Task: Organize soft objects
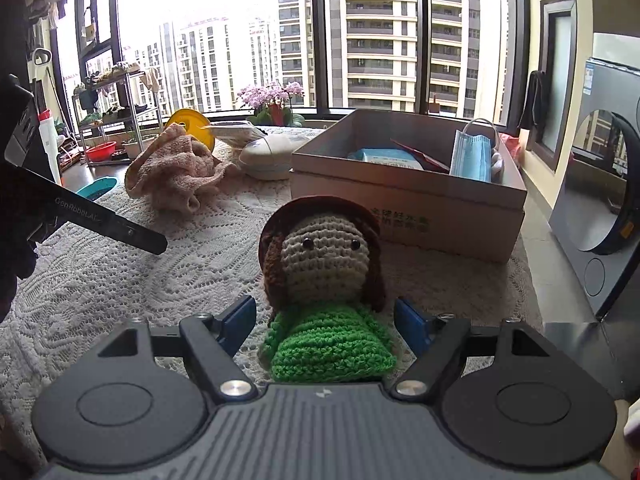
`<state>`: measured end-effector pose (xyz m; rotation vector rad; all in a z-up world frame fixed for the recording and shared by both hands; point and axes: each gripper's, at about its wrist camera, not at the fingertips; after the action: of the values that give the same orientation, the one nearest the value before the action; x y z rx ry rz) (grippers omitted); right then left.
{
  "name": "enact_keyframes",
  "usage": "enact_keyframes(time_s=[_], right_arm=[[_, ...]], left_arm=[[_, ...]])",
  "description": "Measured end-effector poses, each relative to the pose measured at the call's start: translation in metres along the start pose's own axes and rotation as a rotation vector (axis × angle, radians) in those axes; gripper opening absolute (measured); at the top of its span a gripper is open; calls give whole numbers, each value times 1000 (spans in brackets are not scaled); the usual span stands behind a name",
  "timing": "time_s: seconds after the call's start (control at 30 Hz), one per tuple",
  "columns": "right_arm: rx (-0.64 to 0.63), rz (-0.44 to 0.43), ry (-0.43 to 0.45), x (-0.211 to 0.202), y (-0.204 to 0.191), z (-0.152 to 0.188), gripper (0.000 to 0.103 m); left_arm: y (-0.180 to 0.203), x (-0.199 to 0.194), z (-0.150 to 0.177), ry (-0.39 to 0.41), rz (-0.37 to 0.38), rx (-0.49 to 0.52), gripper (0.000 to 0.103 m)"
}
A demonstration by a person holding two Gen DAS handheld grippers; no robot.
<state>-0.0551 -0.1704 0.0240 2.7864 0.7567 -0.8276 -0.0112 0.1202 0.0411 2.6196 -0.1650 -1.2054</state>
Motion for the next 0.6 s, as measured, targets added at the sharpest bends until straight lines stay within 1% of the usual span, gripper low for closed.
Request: enact_keyframes(time_s=[0.03, 0.07, 0.1, 0.2, 0.27, 0.3, 0.33, 0.37, 0.47, 0.53, 0.6], right_arm=[[-23, -12, 5, -1, -5, -8, 79], [-43, -20, 12, 0, -11, -18, 84], [-61, -36, 28, 2, -19, -31, 89], [-98, -131, 36, 19, -45, -71, 92], [-103, -208, 9, 41, -62, -103, 92], [-104, -241, -10, 55, -69, -120, 92], [-100, -255, -26, 70, -77, -138, 92], [-86, -249, -35, 89, -84, -157, 92], [-8, -197, -81, 152, -91, -208, 92], [62, -168, -117, 198, -85, -234, 92], [115, -128, -167, 244, -75, -249, 90]], left_arm=[[0, -7, 5, 23, -4, -10, 20], [-2, -11, 8, 43, -17, -15, 20], [-5, -18, 10, 71, -45, -18, 20], [-19, -44, 16, 183, -157, -49, 20], [-29, -57, 17, 250, -196, -82, 20], [-36, -64, 15, 284, -203, -105, 20], [-44, -70, 15, 315, -204, -129, 20], [-51, -74, 15, 346, -202, -150, 20], [-71, -76, 18, 445, -177, -195, 20], [-86, -67, 23, 501, -128, -241, 20], [-93, -59, 28, 531, -80, -259, 20]])
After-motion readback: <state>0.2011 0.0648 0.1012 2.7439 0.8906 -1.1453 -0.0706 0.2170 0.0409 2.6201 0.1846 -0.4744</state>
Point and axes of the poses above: each gripper's, at about its wrist camera, not at the fingertips, and x roughly the way its jaws point, y to its right, z to its underside, and after that the axes turned 3 degrees about -z, right-handed
